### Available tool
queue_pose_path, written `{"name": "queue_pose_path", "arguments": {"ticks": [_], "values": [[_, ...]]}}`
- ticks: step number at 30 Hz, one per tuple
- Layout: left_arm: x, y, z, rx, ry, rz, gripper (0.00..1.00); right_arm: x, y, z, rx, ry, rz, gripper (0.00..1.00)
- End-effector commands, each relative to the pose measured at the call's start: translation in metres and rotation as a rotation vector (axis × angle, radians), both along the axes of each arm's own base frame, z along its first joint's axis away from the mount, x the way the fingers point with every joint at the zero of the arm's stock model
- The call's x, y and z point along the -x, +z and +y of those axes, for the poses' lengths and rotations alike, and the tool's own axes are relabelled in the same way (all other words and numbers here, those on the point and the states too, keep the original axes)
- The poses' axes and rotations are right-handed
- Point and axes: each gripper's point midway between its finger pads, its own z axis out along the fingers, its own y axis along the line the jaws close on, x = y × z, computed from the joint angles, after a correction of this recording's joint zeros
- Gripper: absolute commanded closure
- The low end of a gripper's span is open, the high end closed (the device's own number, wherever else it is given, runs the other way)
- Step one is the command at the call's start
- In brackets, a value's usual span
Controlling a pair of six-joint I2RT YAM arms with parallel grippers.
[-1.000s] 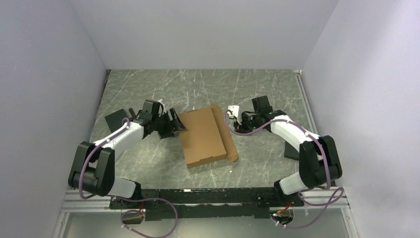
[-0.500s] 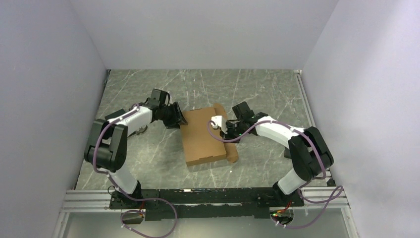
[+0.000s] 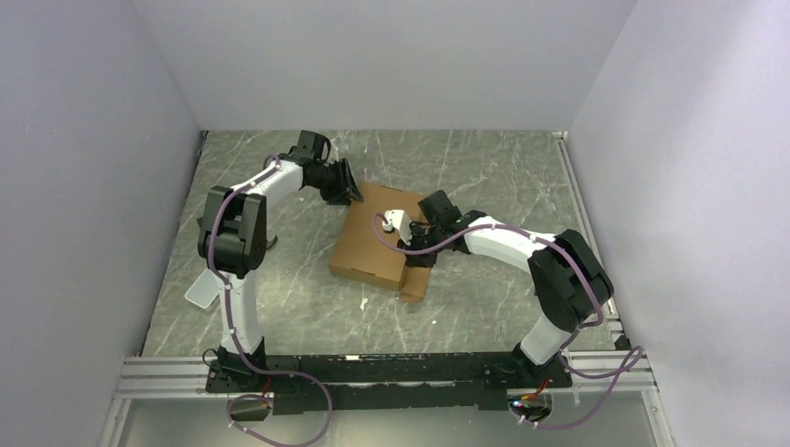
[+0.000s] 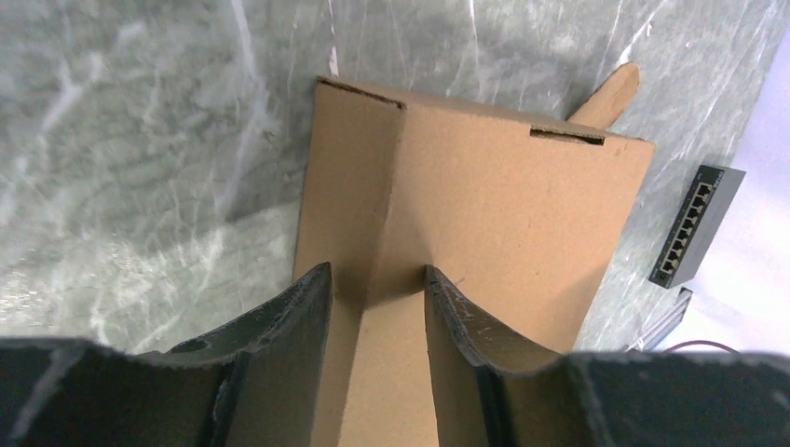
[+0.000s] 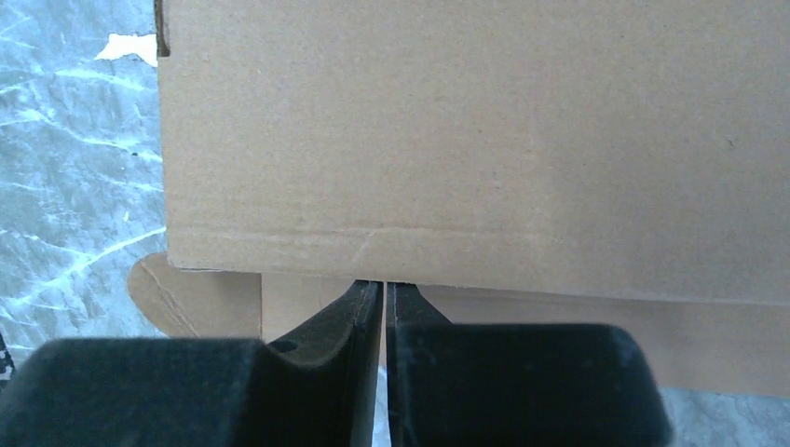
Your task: Fold the paper box
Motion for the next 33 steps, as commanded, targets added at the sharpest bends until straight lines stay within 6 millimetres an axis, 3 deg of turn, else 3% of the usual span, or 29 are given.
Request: {"name": "queue_pose_path", "arguments": {"ticks": [1, 6, 11, 17, 19, 20, 28, 33], "values": [[-0.017, 0.014, 0.022, -0.07, 0.005, -0.067, 0.54, -0.02, 0.029, 0.004, -0.035, -0.017, -0.094, 0.9], [-0.019, 0.07, 0.066, -0.117, 0.086, -0.229, 0.47, -0.015, 0.059, -0.012, -0.099, 0.048, -0.126, 0.87], [0.011, 0.123, 0.102, -0.153, 0.166, -0.392, 0.33, -0.005, 0.087, -0.028, -0.166, 0.125, -0.186, 0.79], [0.072, 0.146, 0.099, 0.024, 0.173, -0.435, 0.01, 0.026, 0.108, -0.038, -0.273, 0.248, -0.296, 0.42], [0.088, 0.149, 0.098, 0.1, 0.161, -0.418, 0.01, 0.034, 0.111, -0.043, -0.31, 0.253, -0.294, 0.19], [0.097, 0.148, 0.096, 0.146, 0.146, -0.396, 0.01, 0.037, 0.111, -0.045, -0.331, 0.25, -0.278, 0.03], [0.147, 0.149, 0.092, 0.264, 0.104, -0.393, 0.01, 0.058, 0.109, -0.056, -0.391, 0.272, -0.251, 0.0], [0.153, 0.16, 0.094, 0.214, 0.043, -0.461, 0.0, 0.063, 0.093, -0.057, -0.334, 0.264, -0.249, 0.0]]}}
